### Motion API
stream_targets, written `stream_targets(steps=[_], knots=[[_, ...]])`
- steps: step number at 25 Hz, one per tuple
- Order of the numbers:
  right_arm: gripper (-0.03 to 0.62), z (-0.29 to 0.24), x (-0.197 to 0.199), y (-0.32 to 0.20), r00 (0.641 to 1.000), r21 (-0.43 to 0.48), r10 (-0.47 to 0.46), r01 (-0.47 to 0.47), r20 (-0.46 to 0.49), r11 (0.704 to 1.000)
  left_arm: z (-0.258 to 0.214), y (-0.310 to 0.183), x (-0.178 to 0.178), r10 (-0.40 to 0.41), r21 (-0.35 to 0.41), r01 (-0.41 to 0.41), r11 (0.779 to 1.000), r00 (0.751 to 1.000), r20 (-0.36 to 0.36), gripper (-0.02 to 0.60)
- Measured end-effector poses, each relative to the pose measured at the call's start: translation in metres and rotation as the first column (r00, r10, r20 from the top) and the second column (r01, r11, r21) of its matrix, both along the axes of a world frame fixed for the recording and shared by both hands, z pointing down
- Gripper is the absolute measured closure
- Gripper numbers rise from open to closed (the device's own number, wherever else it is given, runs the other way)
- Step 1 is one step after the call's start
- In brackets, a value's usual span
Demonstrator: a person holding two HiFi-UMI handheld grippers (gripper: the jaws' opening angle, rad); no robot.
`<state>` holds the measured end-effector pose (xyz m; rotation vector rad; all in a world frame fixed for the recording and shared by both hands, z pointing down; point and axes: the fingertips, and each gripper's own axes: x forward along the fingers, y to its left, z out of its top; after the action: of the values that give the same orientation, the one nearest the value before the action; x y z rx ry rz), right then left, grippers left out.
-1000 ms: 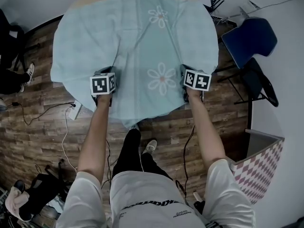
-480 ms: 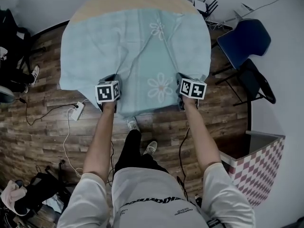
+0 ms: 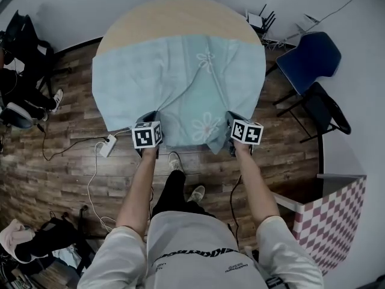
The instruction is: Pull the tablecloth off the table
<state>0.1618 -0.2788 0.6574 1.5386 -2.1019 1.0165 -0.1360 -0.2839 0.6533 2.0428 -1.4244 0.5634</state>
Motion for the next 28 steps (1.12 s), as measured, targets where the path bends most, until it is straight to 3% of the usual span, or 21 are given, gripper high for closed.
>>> stream_targets(steps=[13, 21, 28], knots=[[0.560, -0.069, -0.023, 0.069, 0.999, 0.162, -0.027, 0.023, 0.021, 0.986, -0.073, 0.078, 0.003, -0.016, 0.144, 0.016, 0.989, 1.000, -0.001, 0.565], [0.560, -0.112, -0.023, 0.109, 0.999, 0.243, -0.013, 0.001, 0.048, 0.970, -0.114, 0.120, -0.001, -0.033, 0.225, 0.032, 0.974, 0.999, 0.000, 0.565], [0.560, -0.153, -0.020, 0.139, 0.998, 0.336, -0.030, 0.009, 0.057, 0.942, -0.158, 0.153, 0.000, -0.053, 0.316, 0.055, 0.947, 0.998, -0.017, 0.565]])
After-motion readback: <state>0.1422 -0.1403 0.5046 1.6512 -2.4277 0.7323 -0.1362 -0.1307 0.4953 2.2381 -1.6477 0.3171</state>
